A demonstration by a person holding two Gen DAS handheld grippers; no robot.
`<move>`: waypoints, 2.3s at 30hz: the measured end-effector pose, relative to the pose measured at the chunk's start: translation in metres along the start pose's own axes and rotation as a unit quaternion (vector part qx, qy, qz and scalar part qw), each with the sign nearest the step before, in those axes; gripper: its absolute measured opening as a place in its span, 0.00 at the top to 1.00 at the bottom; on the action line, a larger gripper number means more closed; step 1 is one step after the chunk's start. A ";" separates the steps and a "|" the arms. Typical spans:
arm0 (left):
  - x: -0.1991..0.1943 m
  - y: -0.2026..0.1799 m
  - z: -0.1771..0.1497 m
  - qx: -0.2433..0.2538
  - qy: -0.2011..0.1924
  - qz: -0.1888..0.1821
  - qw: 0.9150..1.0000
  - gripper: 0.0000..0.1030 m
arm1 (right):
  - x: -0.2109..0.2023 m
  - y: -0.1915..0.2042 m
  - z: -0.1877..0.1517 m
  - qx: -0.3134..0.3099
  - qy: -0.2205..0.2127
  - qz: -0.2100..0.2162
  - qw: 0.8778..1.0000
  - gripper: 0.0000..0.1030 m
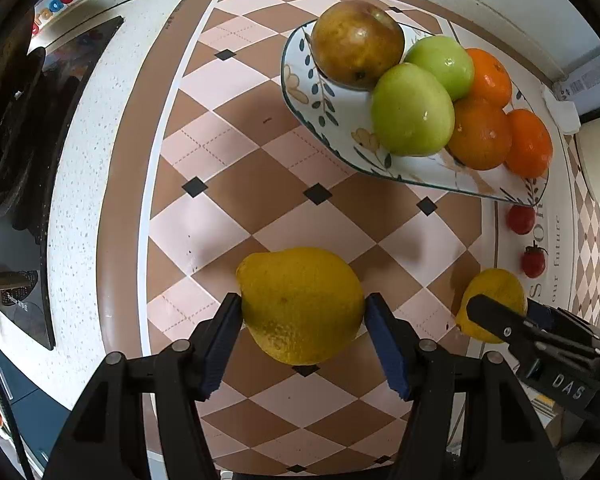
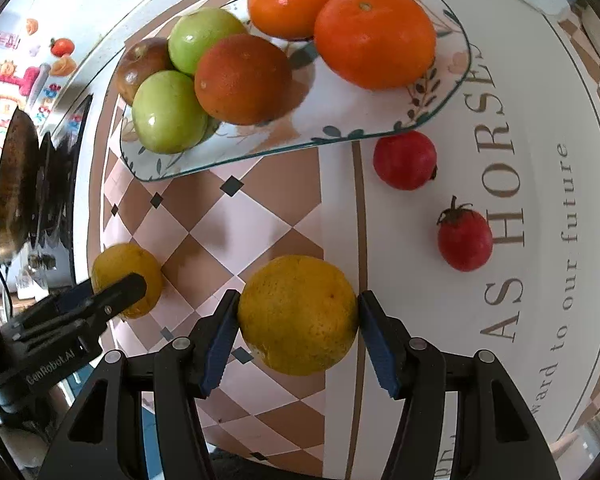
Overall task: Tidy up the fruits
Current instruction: 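Place the lemon on the plate with the left tool while the right tool places its lemon, then lift both open tools back from the plate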
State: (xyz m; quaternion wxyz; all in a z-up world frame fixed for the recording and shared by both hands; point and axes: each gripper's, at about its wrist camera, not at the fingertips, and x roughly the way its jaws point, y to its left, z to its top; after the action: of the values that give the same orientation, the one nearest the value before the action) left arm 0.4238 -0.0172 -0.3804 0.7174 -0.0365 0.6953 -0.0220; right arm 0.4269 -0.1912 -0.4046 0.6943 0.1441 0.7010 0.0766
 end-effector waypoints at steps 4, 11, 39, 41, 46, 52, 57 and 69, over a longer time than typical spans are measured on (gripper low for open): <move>-0.006 0.003 0.009 -0.009 0.000 -0.013 1.000 0.41 | -0.001 -0.001 -0.001 -0.003 -0.004 0.002 1.000 0.40; -0.044 0.011 0.034 -0.037 -0.018 -0.063 0.997 0.41 | -0.021 0.004 0.003 0.001 -0.022 0.032 0.999 0.41; -0.018 0.045 0.119 -0.167 0.013 -0.140 0.976 0.41 | -0.082 -0.062 0.179 0.039 -0.106 -0.044 0.993 0.40; -0.017 0.045 0.119 -0.170 0.021 -0.144 0.975 0.41 | -0.076 -0.060 0.182 0.035 -0.096 -0.046 0.994 0.40; -0.016 0.045 0.120 -0.169 0.028 -0.146 0.974 0.41 | -0.066 -0.055 0.183 0.037 -0.078 -0.049 0.995 0.39; -0.015 0.044 0.122 -0.166 0.039 -0.150 0.974 0.41 | -0.073 -0.058 0.185 0.049 -0.080 -0.041 0.995 0.26; -0.029 0.044 0.123 -0.152 0.021 -0.151 0.977 0.21 | -0.080 -0.056 0.182 0.050 -0.087 -0.040 0.994 0.26; -0.067 0.020 0.100 -0.049 -0.037 -0.033 0.998 0.16 | -0.103 -0.023 0.117 0.004 -0.118 -0.112 0.987 0.14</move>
State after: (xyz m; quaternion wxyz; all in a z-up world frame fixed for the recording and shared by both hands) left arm 0.5208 0.0104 -0.3120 0.7390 -0.0952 0.6668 -0.0103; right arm 0.5405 -0.2558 -0.3171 0.7760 0.0757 0.6258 -0.0217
